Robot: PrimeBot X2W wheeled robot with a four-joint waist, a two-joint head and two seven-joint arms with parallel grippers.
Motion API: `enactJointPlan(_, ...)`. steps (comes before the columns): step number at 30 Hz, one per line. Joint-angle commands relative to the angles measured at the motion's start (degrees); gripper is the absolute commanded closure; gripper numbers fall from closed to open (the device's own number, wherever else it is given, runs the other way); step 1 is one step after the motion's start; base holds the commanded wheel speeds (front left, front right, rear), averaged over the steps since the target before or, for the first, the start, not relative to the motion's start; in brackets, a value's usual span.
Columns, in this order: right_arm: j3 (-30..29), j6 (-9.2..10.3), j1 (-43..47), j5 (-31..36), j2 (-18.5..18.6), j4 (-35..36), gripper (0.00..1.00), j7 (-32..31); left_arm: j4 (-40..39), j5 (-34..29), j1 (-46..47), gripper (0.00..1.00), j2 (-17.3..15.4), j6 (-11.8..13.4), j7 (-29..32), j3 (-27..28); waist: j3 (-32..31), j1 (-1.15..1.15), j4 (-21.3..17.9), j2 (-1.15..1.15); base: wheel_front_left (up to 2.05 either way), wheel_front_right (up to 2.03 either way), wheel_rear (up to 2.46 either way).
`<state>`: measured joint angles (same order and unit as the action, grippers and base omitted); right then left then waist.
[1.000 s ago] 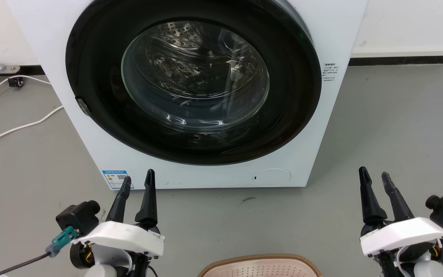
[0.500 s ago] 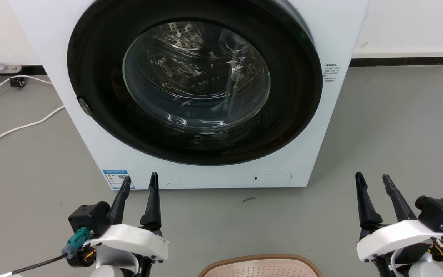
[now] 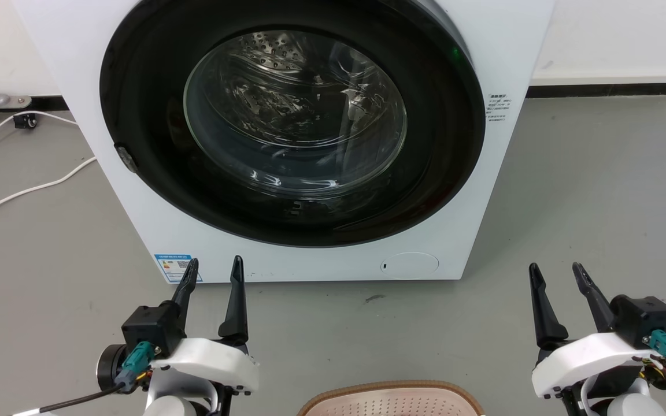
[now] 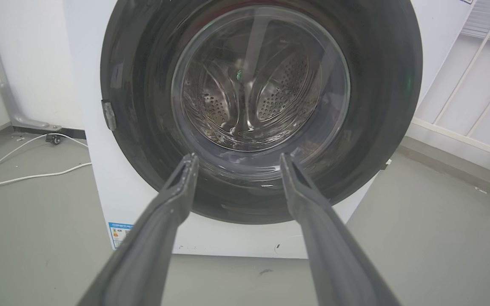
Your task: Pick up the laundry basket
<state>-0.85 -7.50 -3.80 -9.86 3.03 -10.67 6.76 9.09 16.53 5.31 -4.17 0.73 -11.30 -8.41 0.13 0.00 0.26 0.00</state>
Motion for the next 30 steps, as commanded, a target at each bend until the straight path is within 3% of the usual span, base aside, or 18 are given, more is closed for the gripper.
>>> enactJointPlan(1, 0.1, 0.02, -0.1, 1.1, -0.1, 0.2, 0.00, 0.1, -0.3, -1.1, 1.1, 0.00, -0.3, 0.3, -0.4, -0.1, 0.0, 0.00, 0.0, 0.00, 0.00, 0.00, 0.00)
enactJointPlan(18, 0.0, 0.02, 0.4, 7.0, -0.2, 0.2, 0.00, 0.2, 0.1, -7.4, 0.3, 0.00, 0.0, 1.3, -2.3, -0.3, -0.1, 0.00, 0.1, 0.00, 0.00, 0.00, 0.00)
enactJointPlan(30, -0.5, 0.02, 1.1, 9.5, -0.2, 0.2, 0.00, 0.7, 1.2, -10.0, -0.4, 0.00, 0.5, 0.5, -3.7, 0.1, -0.3, 0.00, 0.2, 0.00, 0.00, 0.00, 0.00)
